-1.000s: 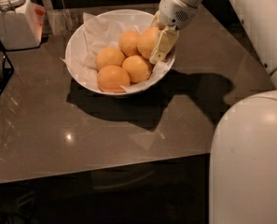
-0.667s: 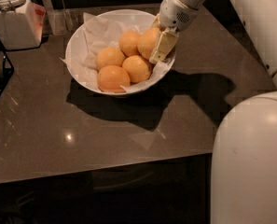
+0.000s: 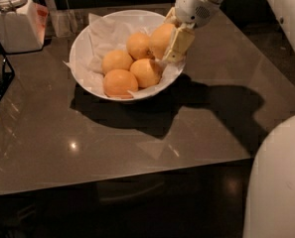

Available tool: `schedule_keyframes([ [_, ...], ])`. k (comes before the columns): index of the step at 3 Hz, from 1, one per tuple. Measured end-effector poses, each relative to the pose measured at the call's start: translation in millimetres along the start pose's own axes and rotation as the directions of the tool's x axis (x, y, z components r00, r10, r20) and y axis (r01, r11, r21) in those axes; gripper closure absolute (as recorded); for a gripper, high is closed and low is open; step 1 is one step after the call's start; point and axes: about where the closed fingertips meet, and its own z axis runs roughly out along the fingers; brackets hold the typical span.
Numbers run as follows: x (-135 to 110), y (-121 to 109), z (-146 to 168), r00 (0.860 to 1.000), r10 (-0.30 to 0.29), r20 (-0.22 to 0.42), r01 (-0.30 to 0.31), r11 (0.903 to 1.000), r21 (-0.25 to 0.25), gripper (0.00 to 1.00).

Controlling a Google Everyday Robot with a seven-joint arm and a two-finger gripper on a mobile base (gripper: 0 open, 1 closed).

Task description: Pick orange from white bowl

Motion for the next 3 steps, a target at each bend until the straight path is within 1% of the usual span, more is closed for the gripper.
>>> schedule_keyframes([
  [1, -18, 26, -44, 0.998, -0.030, 0.062, 0.024, 0.9953, 0.094, 1.00],
  [2, -30, 67, -75, 0.986, -0.054, 0.156, 0.023, 0.9807, 0.194, 1.00],
  [3, -24, 100, -83, 0.967, -0.033, 0.253, -0.035, 0.9658, 0.257, 1.00],
])
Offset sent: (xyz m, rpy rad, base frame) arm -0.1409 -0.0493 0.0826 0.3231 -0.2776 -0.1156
